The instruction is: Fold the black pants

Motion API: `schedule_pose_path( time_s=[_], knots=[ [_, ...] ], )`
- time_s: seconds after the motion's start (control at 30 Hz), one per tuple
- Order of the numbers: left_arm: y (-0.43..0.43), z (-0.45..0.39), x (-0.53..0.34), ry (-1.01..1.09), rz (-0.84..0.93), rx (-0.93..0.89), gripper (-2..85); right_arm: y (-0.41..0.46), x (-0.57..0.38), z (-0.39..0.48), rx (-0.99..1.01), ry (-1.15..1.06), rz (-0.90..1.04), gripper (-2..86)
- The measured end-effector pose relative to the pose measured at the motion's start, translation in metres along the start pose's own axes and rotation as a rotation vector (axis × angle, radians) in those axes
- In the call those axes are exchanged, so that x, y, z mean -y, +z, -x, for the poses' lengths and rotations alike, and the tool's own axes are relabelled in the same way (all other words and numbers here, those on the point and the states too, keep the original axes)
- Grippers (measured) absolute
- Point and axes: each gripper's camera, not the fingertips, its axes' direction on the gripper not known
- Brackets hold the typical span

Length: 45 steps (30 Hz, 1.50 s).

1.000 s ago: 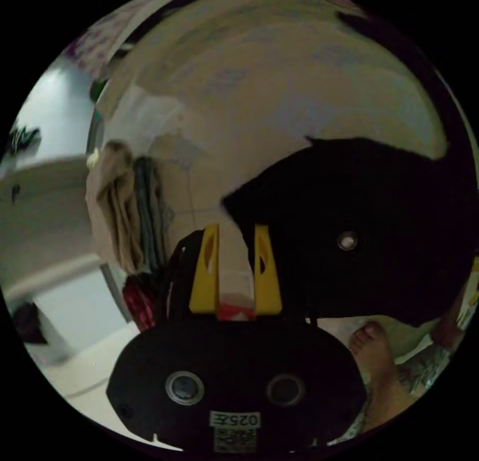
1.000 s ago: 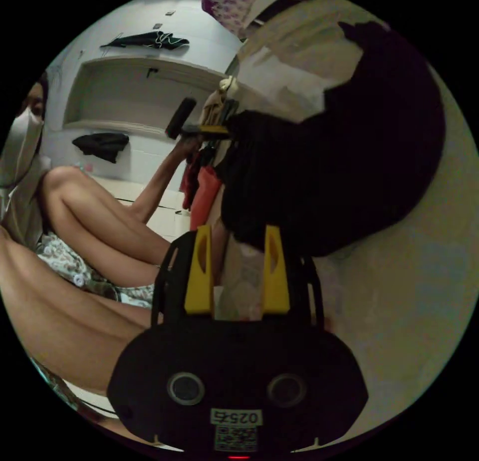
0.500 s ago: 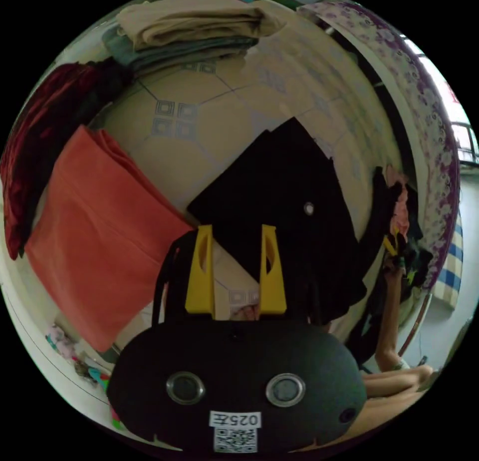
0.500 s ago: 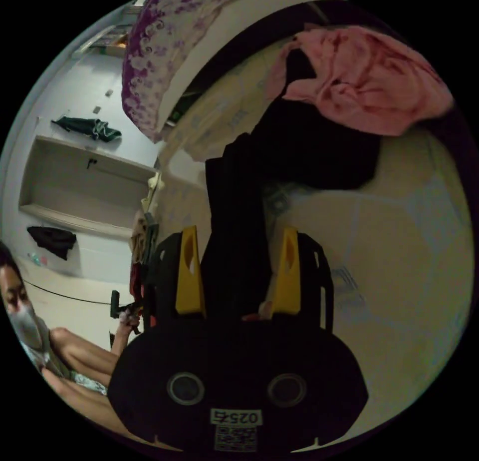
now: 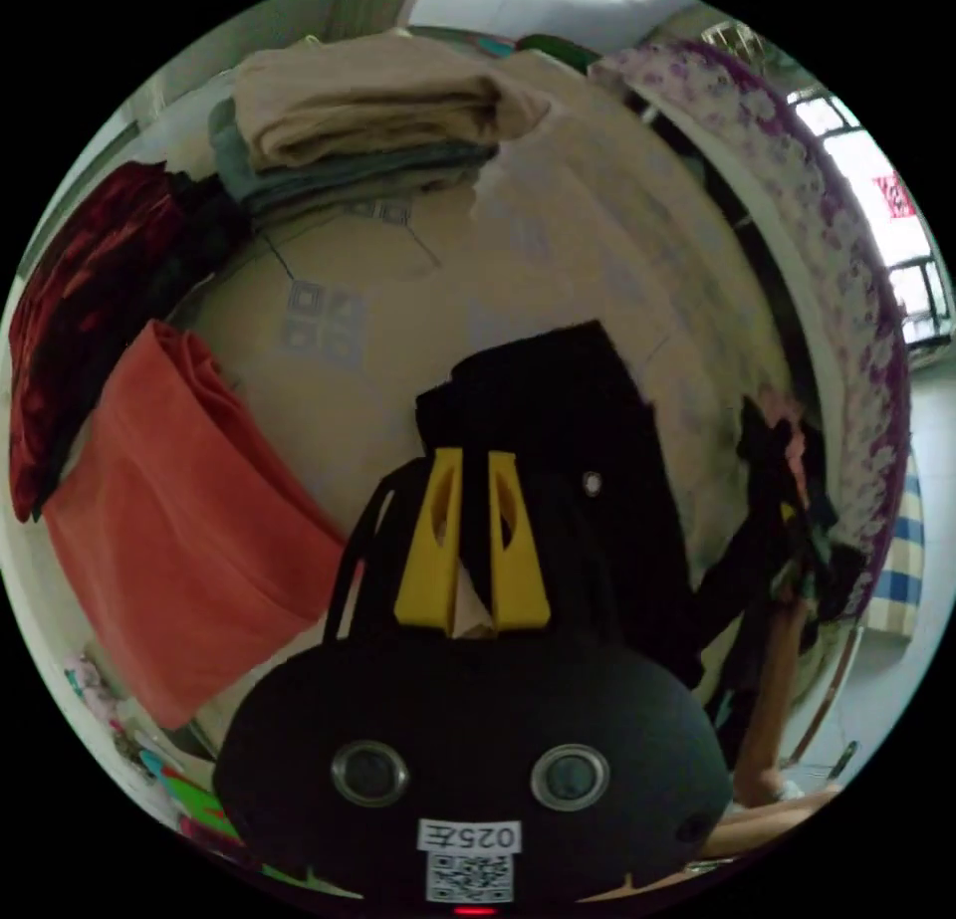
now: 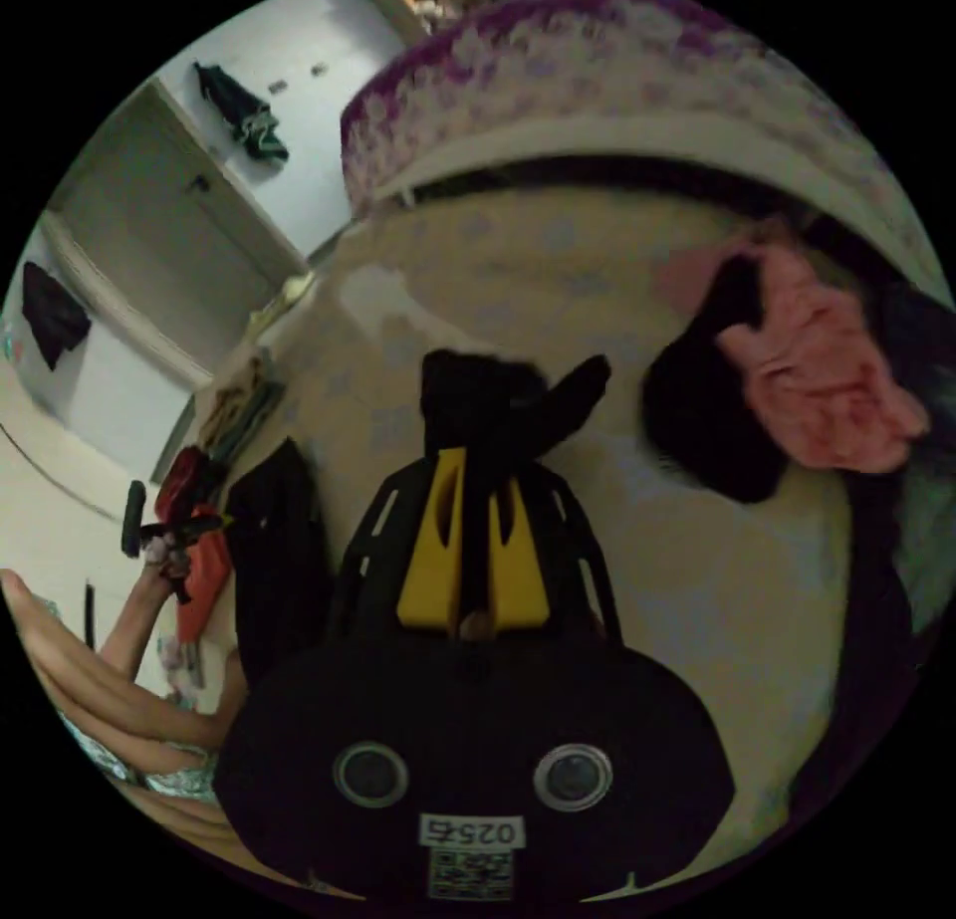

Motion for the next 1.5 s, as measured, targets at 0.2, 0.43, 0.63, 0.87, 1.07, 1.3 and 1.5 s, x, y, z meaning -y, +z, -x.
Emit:
schedule_pose_path(
  time_s=[0.2,0.43,0.63,0.87,1.07,1.3,1.5],
  knots=[
    [-0.005,0.022,-0.026,-0.022,-0.111,0.026,0.5,-0.178,-0.108,-0.074,-0.243,0.377,-0.155,4.5],
    [0.070,0.028,-0.055,0.007,-0.079,0.035,3.1,-0.165,-0.235,-0.156,-0.116,0.775,0.044,10.2],
    [0.042,-0.044,-0.103,0.254,-0.388,0.165,3.0,-0.219,-0.271,-0.117,-0.075,0.910,-0.288,15.2],
    [0.149,-0.259,-0.147,1.152,-0.158,-0.165,3.8,-0.215,-0.225,-0.121,-0.151,0.896,-0.296,16.6],
    [0.263,-0.431,-0.200,1.759,-0.002,-0.244,3.0,-0.177,-0.113,-0.068,-0.349,0.273,0.093,18.1],
    [0.405,-0.552,-0.285,2.299,0.262,0.026,3.0,-0.093,-0.062,-0.070,-0.412,-0.087,0.551,16.6],
    [0.480,-0.603,-0.278,2.248,0.414,0.043,-0.5,-0.052,-0.037,-0.076,-0.344,-0.175,0.711,2.3]
  ],
)
